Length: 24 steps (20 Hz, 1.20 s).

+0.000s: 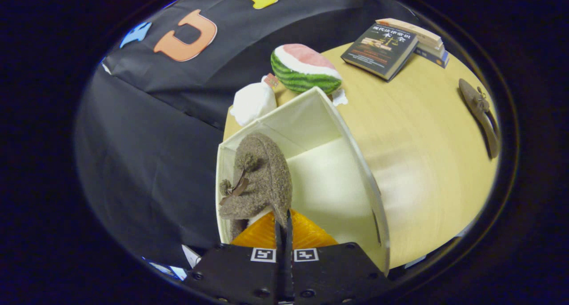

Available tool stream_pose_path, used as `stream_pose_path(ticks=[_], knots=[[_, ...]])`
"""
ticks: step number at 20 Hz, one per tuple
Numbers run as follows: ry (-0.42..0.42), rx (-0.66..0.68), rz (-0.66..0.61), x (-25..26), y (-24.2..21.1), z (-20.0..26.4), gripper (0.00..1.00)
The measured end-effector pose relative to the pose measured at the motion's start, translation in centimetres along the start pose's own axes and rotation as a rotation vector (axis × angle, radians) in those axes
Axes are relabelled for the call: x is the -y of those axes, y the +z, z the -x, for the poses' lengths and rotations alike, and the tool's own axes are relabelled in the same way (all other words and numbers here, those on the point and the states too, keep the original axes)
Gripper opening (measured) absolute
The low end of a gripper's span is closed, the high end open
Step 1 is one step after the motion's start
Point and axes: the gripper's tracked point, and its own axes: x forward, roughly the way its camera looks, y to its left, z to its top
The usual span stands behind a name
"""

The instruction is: Open the storage box then place both shoes into the box .Put the left shoe in first, then the right shoe, with the right side of both shoes facing outward in a uniform manner.

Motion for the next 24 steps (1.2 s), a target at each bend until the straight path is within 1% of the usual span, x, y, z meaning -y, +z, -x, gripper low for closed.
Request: stream_pose_path(ticks=[3, 5, 6, 7, 9, 12, 15, 16, 18, 21, 24], knots=[[-0.020, -0.014, 0.003, 0.0, -0.1, -1.4, 0.00], [-0.008, -0.043, 0.002, -0.6, -0.8, -2.3, 0.01], [-0.017, -0.061, 0.013, -0.5, -1.1, -2.3, 0.09], [-0.013, -0.076, 0.018, -0.6, -1.5, -2.7, 0.09], [0.012, -0.092, 0.017, -1.2, -1.7, -2.7, 0.16], [0.016, -0.070, 0.061, -1.5, -1.2, -2.3, 0.48], [0.021, -0.016, 0.123, -1.8, 0.4, -0.6, 0.81], [0.014, 0.009, 0.152, -1.6, 1.1, -0.3, 0.88], [0.017, 0.049, 0.206, -1.8, 1.8, 1.6, 0.95], [0.047, 0.124, 0.280, -2.3, 3.3, 5.1, 0.96], [0.069, 0.202, 0.343, -1.5, 5.6, 9.1, 0.96]])
